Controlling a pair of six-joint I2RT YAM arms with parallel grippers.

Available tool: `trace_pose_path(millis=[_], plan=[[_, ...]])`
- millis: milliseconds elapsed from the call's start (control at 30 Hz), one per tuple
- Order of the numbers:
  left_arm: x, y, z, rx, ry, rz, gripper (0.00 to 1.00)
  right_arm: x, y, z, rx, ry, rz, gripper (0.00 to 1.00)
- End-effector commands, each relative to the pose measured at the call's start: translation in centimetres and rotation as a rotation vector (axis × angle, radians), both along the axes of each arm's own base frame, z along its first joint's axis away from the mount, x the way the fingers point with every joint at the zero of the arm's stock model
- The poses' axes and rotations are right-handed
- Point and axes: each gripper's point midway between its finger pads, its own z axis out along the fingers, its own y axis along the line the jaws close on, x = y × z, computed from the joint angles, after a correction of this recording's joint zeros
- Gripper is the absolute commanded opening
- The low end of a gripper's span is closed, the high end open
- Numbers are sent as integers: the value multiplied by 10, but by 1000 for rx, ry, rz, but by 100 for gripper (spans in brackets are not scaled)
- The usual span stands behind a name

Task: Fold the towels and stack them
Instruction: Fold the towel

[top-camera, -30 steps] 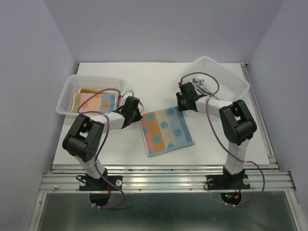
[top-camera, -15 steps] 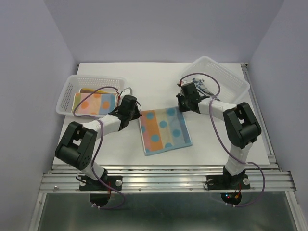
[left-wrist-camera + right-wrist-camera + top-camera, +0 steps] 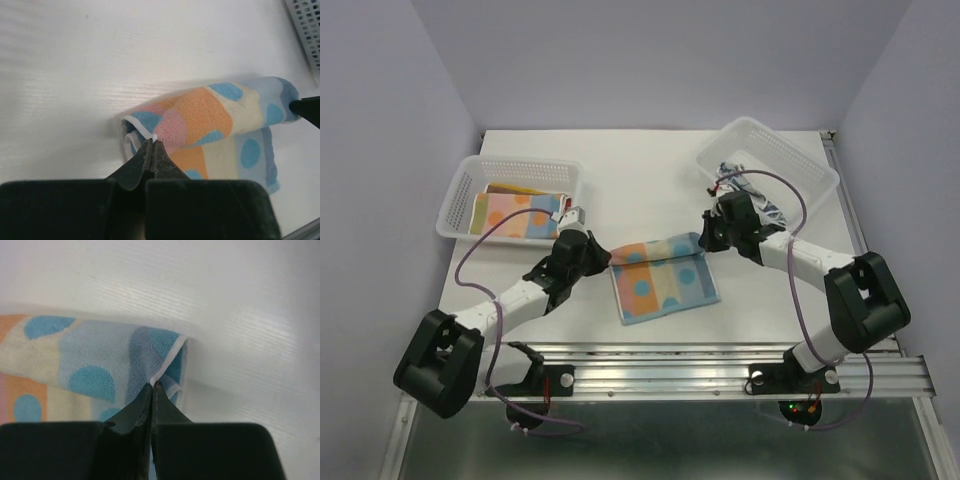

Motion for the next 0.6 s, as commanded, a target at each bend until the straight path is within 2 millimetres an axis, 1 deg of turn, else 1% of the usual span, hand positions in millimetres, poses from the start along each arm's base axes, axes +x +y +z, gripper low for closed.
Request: trace_pose_path(millis=[0, 33, 67, 100, 167, 200, 233, 300, 367, 400, 433, 500, 567], plan=[[-17, -13, 16, -95, -54, -38, 0, -15, 8, 23, 114, -47, 8, 1], [-21, -14, 15, -103, -50, -40, 0, -19, 7, 23, 123, -47, 8, 1], [-25, -15, 14, -111, -49, -46, 0, -28, 5, 18, 126, -33, 9, 1], [-30, -19, 14, -119, -48, -59, 0, -32, 4, 25, 145, -44, 8, 1], [-41, -21, 11, -141, -40, -72, 0, -39, 2, 25, 152, -41, 2, 1], [-44, -21, 11, -148, -40, -75, 0, -45, -1, 21, 151, -29, -1, 1], [-51, -23, 10, -164, -39, -83, 0, -48, -2, 26, 164, -35, -5, 1], [-60, -24, 8, -182, -34, -92, 0, -57, -3, 28, 181, -33, -5, 1], [-65, -26, 7, -196, -31, -102, 0, -61, -4, 31, 192, -38, -4, 1], [-67, -27, 8, -206, -31, -103, 0, -65, -6, 27, 192, -32, -6, 1], [-71, -27, 4, -209, -19, -108, 0, -67, -7, 27, 197, -32, -8, 1], [-76, -28, 2, -226, -7, -108, 0, -73, -4, 29, 218, -25, 8, 1], [-81, -27, 2, -236, -1, -110, 0, -80, -5, 24, 224, -9, 11, 1]])
